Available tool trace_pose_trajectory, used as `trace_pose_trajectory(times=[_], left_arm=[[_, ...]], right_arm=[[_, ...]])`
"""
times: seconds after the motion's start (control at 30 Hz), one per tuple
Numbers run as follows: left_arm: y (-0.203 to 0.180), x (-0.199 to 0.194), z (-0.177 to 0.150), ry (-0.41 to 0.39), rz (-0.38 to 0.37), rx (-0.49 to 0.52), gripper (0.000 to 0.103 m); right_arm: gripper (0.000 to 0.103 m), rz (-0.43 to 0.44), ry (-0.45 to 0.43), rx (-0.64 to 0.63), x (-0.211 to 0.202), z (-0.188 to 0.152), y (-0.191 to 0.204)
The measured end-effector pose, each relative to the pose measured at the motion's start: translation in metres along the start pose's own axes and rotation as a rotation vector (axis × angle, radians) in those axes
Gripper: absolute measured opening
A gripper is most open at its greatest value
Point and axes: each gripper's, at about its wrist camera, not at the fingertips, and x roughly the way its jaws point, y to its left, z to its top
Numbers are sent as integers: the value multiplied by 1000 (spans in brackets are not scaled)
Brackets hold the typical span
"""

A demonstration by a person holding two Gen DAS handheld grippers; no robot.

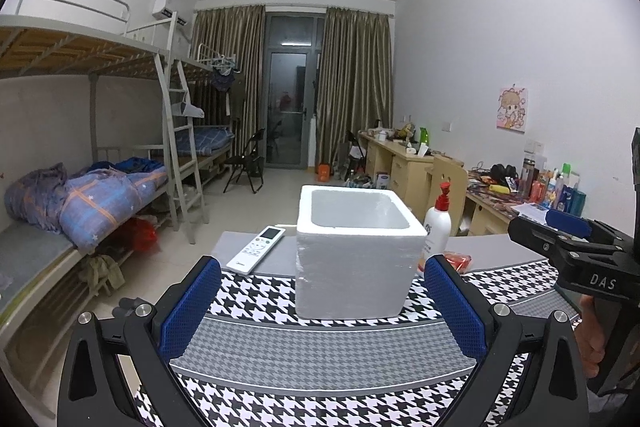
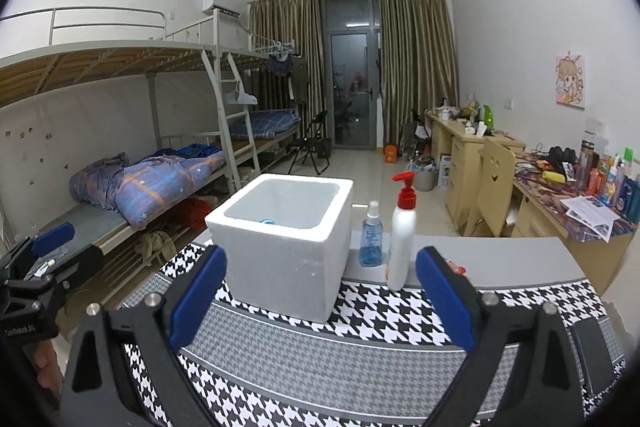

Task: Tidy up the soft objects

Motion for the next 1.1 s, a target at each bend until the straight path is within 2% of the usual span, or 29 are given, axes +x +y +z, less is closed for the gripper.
trace_pose_trajectory(times=[0.37,0.73,1.1], left_arm=[[-10,-18,-9,-48,-14,-3,102],[-21,-23,-26,-64,-35,11,102],[-27,-30,-46,-89,-48,17,102]], right_arm=[[97,-18,-42,32,-27,-19,-3],[98,-68,-54,30,-42,-47,1],[98,-78,-86,30,-61,-70,-1]])
